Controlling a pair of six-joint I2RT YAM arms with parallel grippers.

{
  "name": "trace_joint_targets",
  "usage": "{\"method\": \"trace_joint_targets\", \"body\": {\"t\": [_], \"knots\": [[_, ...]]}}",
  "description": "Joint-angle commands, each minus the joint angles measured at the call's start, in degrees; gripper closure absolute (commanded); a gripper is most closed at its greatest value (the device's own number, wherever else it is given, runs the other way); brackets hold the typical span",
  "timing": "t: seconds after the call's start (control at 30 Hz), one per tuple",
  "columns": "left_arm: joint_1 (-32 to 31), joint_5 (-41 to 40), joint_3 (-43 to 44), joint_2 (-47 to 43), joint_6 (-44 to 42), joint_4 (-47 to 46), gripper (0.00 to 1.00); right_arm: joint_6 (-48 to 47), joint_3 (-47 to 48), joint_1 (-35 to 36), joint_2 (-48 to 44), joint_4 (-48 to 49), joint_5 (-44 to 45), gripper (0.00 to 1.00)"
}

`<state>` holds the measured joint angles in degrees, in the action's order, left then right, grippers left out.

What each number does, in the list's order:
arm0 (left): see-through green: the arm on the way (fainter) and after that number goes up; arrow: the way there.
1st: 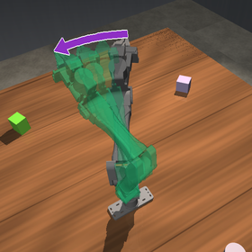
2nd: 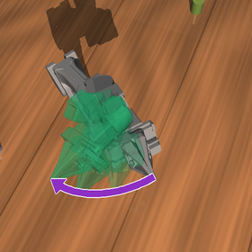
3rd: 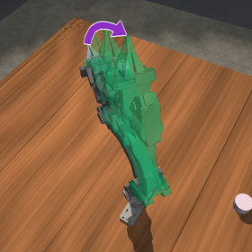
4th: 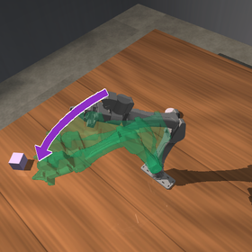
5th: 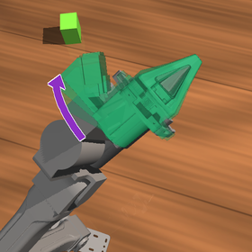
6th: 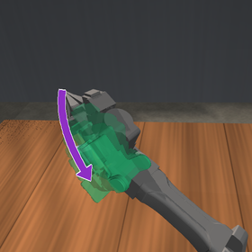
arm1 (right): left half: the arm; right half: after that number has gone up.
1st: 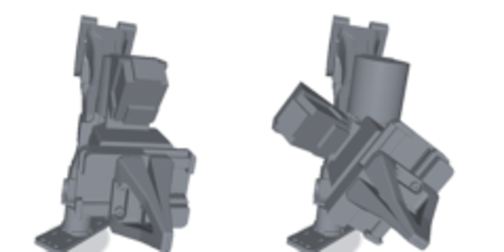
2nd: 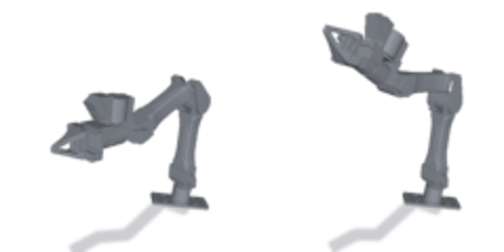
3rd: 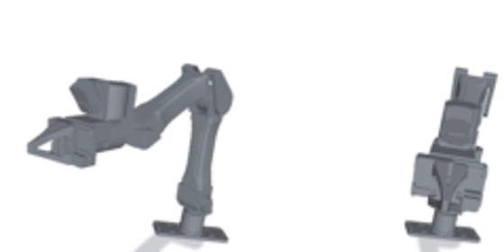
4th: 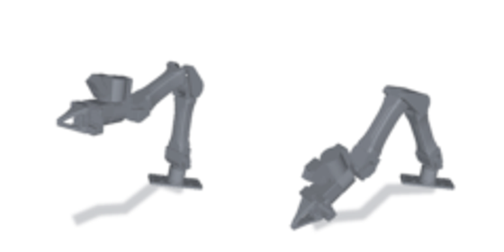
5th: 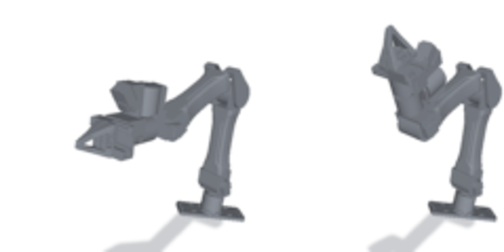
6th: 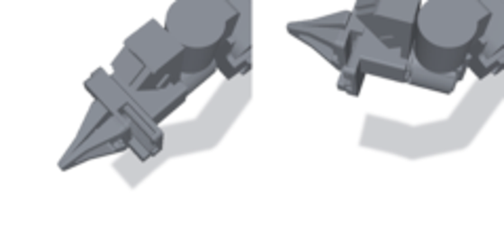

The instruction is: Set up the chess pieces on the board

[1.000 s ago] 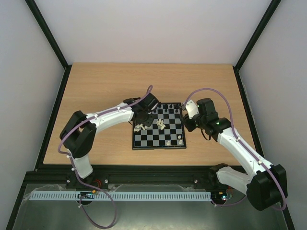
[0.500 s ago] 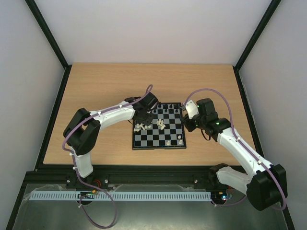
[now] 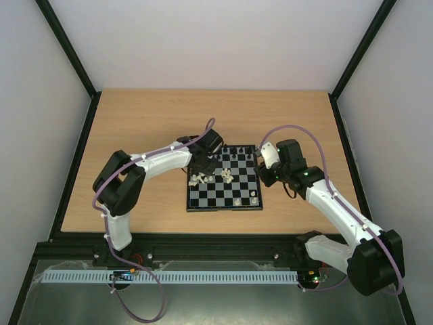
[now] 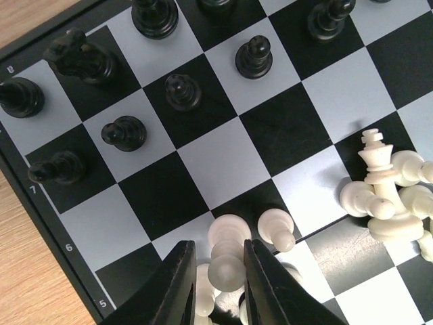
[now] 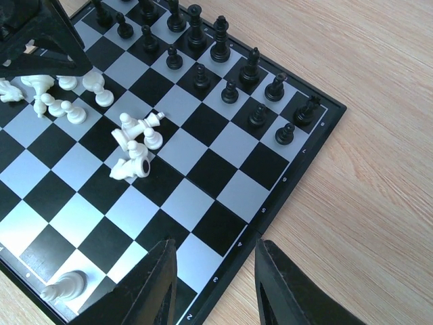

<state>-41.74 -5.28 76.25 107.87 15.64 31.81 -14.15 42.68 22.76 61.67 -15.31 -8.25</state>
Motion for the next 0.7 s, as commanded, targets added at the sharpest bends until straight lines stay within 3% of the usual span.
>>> {"method": "trace_joint_targets", "body": {"t": [0.0,0.33,0.67], "knots": [[0.4,0.6,2.0,1.3,0.0,0.0,0.82,-0.6,-0.5,-0.2,0.3,-0.6,0.0,0.65],[0.7,-0.3,2.4,-0.5,-0.3,-0.5,0.91,-0.7,-0.6,-0.2,0.2,-0.6,0.3,0.66],[-1.1,1.5,3.9,-11.4,-4.0,3.2,0.92,0.9,-0.5,-0.2,0.7,0.5,4.8,0.66]]}}
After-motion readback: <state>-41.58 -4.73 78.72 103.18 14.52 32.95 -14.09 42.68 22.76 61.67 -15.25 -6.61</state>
